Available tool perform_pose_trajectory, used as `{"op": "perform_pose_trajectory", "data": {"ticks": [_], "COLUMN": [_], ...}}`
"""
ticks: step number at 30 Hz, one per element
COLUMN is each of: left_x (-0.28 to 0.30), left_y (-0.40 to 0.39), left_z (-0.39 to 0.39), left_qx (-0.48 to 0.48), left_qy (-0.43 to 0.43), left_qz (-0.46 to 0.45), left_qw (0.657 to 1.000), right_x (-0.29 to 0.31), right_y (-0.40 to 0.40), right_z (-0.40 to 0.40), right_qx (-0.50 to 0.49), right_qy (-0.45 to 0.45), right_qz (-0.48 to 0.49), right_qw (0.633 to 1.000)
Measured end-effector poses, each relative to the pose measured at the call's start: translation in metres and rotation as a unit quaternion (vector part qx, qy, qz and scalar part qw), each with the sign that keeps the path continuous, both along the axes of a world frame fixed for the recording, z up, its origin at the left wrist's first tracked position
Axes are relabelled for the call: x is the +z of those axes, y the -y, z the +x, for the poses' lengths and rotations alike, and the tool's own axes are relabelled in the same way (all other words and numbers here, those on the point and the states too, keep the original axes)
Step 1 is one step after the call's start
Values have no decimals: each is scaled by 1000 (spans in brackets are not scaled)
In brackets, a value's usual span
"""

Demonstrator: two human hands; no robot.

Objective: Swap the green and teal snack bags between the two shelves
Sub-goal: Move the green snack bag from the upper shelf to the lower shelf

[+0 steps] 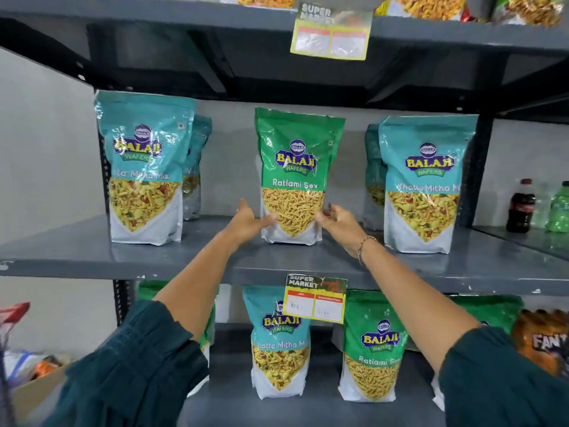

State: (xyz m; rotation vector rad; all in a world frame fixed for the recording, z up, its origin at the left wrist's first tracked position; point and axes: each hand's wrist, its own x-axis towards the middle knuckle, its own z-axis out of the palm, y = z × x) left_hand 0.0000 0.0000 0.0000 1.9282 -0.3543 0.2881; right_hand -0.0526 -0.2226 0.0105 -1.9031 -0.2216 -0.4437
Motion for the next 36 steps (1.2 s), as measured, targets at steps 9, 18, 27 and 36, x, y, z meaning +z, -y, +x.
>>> {"op": "perform_pose_trajectory", "data": {"ticks": [9,18,27,36], "left_x": [11,15,0,-82], "left_y": [16,-12,-51,-89], "left_z": [-21,-93,-196,-241], "left_qx": [15,3,-23,-12], "left_qy": [27,48,83,24], "left_qz": [22,27,-28,-28], "left_qw": [999,998,996,999], "right_x": [6,2,-1,-80], "right_y": [-13,-28,-57,-81], "right_z": [14,-61,-171,-221], "right_qx": [20,18,25,39], "right_qy": [45,65,91,54], "right_qz": [52,66,33,27], "right_qw": [997,996,995,997]}}
